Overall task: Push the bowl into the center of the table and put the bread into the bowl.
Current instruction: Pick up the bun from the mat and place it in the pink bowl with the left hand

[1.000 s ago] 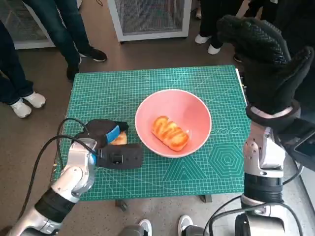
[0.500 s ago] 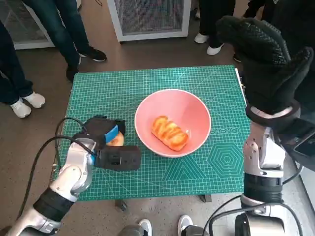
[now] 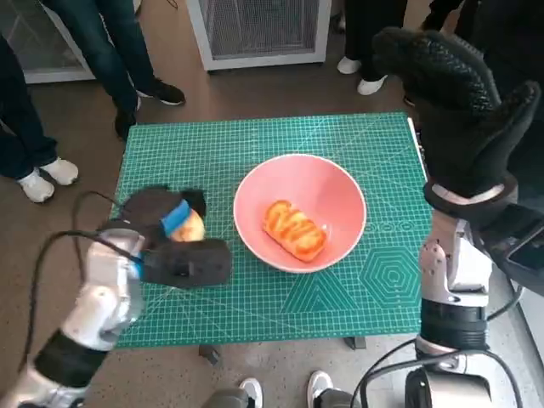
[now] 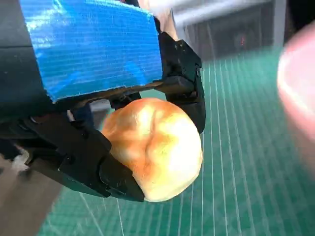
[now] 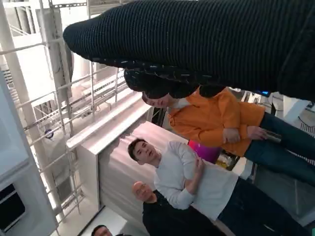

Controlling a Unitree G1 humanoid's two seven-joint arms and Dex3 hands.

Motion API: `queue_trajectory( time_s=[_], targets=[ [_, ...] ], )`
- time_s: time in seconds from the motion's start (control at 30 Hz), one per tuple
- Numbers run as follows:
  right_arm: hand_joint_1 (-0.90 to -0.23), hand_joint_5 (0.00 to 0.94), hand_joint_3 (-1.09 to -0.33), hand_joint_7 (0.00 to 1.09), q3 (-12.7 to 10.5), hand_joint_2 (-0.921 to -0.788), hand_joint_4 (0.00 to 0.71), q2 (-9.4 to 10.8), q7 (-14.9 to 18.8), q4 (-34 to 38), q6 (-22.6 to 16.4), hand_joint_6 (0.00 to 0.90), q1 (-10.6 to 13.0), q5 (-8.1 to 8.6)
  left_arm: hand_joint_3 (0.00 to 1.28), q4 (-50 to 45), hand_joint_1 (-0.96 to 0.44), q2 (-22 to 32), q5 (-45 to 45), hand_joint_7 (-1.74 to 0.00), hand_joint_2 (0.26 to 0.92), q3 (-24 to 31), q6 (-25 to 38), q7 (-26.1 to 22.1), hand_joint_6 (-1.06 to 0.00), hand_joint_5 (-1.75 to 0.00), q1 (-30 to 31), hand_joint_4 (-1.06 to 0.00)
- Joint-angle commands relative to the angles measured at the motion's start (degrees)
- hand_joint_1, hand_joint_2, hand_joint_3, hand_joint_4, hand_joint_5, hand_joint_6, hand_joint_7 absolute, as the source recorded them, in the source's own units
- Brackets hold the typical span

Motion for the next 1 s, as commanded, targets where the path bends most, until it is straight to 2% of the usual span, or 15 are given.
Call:
queue_trajectory(
  time_s=[0.03, 0.3, 0.53, 0.8, 1.0],
  targets=[
    [-0.664, 0.002, -0.761, 0.41, -0.1, -0.921, 0.336, -0.2, 0.5, 0.6, 0.4, 0.229, 0.4, 0.37, 0.12, -6.3, 0.0, 0.9, -1.2, -1.08, 0.888, 4.0, 0.3, -2.0, -0.65, -1.26, -0.8, -0.68],
    [-0.665, 0.001, -0.759, 0.41, -0.2, -0.921, 0.336, 0.0, 0.6, 1.0, 0.3, 0.228, 0.2, 0.47, 0.14, -14.5, 0.0, -0.4, -1.3, -1.06, 0.846, 7.5, 1.8, -5.3, -0.7, -1.12, -5.3, -0.78],
    [-0.665, 0.001, -0.758, 0.4, -0.2, -0.921, 0.336, 0.2, 0.7, 1.2, 0.0, 0.228, 0.0, 0.52, 0.13, -19.4, 0.0, -3.3, -0.6, -1.04, 0.834, 6.6, 0.5, -5.2, -0.72, -1.05, -10.0, -0.84],
    [-0.666, 0.001, -0.759, 0.4, -0.1, -0.921, 0.336, 0.4, 0.7, 1.4, -0.3, 0.229, 0.1, 0.35, 0.05, -16.8, 0.0, -7.0, -2.3, -1.03, 0.853, 3.7, -6.3, -1.5, -0.74, -0.94, -14.1, -0.91],
    [-0.667, 0.001, -0.76, 0.4, 0.0, -0.921, 0.336, 0.4, 0.9, 1.6, -0.5, 0.232, 0.1, 0.44, 0.05, -13.0, 0.0, -10.9, -2.3, -0.97, 0.868, 0.5, -9.9, -0.5, -0.73, -1.05, -17.9, -0.87]
  ],
)
